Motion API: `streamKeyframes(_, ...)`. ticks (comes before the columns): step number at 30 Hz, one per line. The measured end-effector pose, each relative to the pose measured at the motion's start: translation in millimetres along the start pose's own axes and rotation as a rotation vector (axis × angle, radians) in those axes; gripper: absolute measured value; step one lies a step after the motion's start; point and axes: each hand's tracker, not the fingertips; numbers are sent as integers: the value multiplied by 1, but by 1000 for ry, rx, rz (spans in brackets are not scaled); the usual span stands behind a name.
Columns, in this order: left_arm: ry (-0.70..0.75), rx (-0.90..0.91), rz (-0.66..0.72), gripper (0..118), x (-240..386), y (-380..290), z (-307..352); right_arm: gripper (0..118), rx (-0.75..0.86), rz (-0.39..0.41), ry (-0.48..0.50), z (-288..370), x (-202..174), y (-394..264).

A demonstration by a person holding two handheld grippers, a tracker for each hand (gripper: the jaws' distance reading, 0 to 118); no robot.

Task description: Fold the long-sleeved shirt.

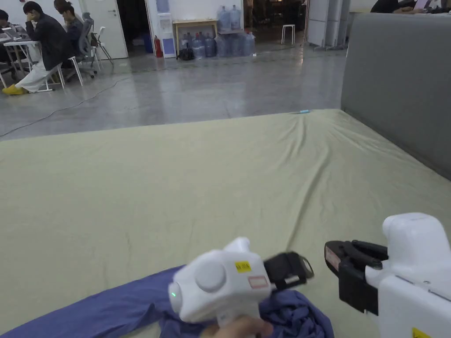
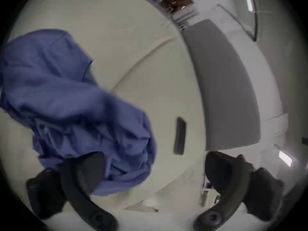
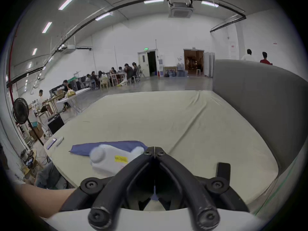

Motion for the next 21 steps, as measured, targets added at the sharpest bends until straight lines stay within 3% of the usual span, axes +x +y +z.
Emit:
streamKeyframes(3,79,125,-161,117,1,22,68,0,32,-52,55,1,6,-2)
streamKeyframes(7,493,203,-320,116,-27,0,125,0,-31,-80,62,-13,5,-22)
streamKeyframes(8,590,192,-329,109,-40,-8,125,0,-79,-95,67,-21,5,-29)
streamKeyframes(9,640,125,-286,91,-55,-15,126,0,-118,-106,76,-27,5,-34)
streamKeyframes(10,613,73,-256,36,-71,-18,125,0,-152,-123,84,-35,3,-41)
streamKeyframes(11,542,44,-195,0,-88,-19,120,0,-176,-140,88,-42,3,-48)
streamKeyframes(13,523,6,-113,0,-105,-12,111,0,-213,-141,91,-51,1,-55)
streamKeyframes(18,530,49,-284,0,-107,47,64,0,-263,-136,85,-60,-3,-66)
streamKeyframes(19,547,-6,-307,5,-112,66,43,0,-276,-142,82,-62,-2,-68)
streamKeyframes(20,548,-67,-330,34,-117,82,19,0,-288,-145,80,-64,-1,-70)
streamKeyframes(21,557,-92,-357,84,-118,93,6,0,-299,-143,75,-65,0,-71)
